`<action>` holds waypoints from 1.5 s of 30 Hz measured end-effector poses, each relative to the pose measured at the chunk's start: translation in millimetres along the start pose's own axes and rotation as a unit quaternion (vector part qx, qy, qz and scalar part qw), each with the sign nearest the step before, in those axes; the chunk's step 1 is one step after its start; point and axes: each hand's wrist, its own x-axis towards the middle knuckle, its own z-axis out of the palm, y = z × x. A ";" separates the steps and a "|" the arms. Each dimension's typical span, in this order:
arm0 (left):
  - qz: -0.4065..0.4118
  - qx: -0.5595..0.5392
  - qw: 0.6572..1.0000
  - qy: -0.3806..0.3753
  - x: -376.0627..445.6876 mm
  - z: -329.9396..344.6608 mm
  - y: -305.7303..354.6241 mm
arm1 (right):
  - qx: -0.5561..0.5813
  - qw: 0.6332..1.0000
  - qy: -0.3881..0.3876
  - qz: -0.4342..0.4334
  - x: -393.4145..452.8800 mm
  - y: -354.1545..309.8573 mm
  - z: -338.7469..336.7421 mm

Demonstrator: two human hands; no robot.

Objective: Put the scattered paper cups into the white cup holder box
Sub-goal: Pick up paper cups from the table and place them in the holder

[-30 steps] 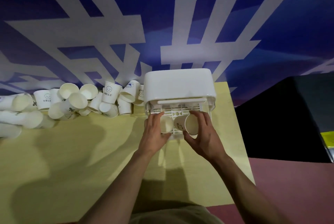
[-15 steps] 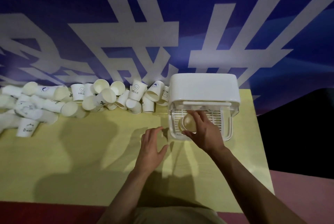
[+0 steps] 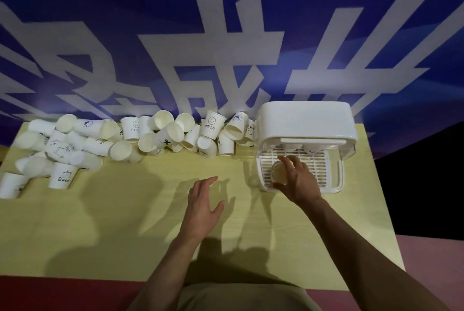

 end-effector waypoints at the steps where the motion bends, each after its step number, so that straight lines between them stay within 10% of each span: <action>1: 0.002 -0.006 1.000 -0.001 1.0 -5.1 -4.5 | 0.000 1.000 0.022 -0.004 -2.9 -3.4 -0.8; 7: 0.028 -0.037 0.999 0.014 8.8 -42.4 -35.3 | 0.022 0.988 0.124 -0.084 -22.1 -72.7 -9.9; 21: -0.052 -0.014 0.984 0.169 40.1 -215.0 -178.2 | 0.074 0.989 0.038 -0.121 72.4 -272.9 53.4; 31: -0.031 -0.004 0.993 0.114 91.2 -237.6 -213.5 | -0.103 0.979 -0.017 -0.178 167.4 -298.5 60.1; 45: -0.036 0.073 0.996 0.035 143.2 -220.7 -227.5 | 0.007 0.982 0.017 -0.189 152.4 -298.0 53.3</action>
